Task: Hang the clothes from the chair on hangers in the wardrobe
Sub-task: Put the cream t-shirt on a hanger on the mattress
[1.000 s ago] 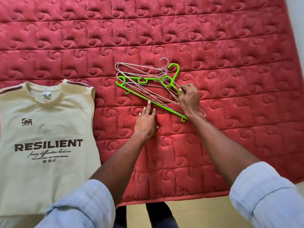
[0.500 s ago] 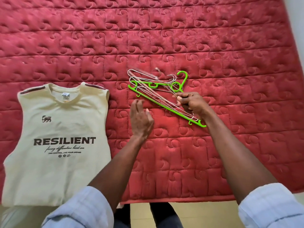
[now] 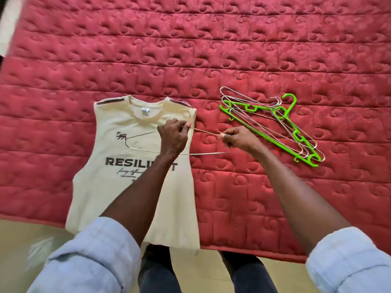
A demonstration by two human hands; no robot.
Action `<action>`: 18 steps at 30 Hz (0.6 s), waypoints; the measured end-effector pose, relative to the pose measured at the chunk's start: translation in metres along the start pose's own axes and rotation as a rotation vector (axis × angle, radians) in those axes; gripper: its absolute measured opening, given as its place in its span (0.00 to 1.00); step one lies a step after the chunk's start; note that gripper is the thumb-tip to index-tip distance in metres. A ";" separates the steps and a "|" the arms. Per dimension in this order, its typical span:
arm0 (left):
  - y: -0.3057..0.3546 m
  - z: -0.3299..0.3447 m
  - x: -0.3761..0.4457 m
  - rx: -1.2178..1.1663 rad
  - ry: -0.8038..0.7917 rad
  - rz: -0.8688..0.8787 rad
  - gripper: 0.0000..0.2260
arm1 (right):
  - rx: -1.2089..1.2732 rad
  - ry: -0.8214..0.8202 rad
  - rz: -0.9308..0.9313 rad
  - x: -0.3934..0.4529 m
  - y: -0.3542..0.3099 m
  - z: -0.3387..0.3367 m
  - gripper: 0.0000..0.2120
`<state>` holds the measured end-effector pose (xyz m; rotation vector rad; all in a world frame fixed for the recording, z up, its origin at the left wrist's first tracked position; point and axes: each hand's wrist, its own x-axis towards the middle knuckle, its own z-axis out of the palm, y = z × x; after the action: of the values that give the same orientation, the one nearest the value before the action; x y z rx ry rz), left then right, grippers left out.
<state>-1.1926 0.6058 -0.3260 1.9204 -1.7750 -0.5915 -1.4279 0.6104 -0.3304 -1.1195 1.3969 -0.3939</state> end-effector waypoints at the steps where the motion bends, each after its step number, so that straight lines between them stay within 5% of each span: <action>1: -0.015 -0.009 0.004 0.014 0.013 -0.021 0.14 | -0.007 0.034 0.007 0.006 -0.002 0.013 0.09; 14: -0.189 -0.121 0.076 0.122 0.103 -0.079 0.13 | 0.027 0.458 0.079 0.097 -0.072 0.205 0.06; 18: -0.221 -0.134 0.114 0.077 0.158 -0.144 0.12 | -0.137 0.678 0.123 0.124 -0.097 0.224 0.08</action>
<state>-0.9273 0.5120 -0.3504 2.0984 -1.5923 -0.4116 -1.1635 0.5522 -0.3689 -1.0442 2.1015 -0.6314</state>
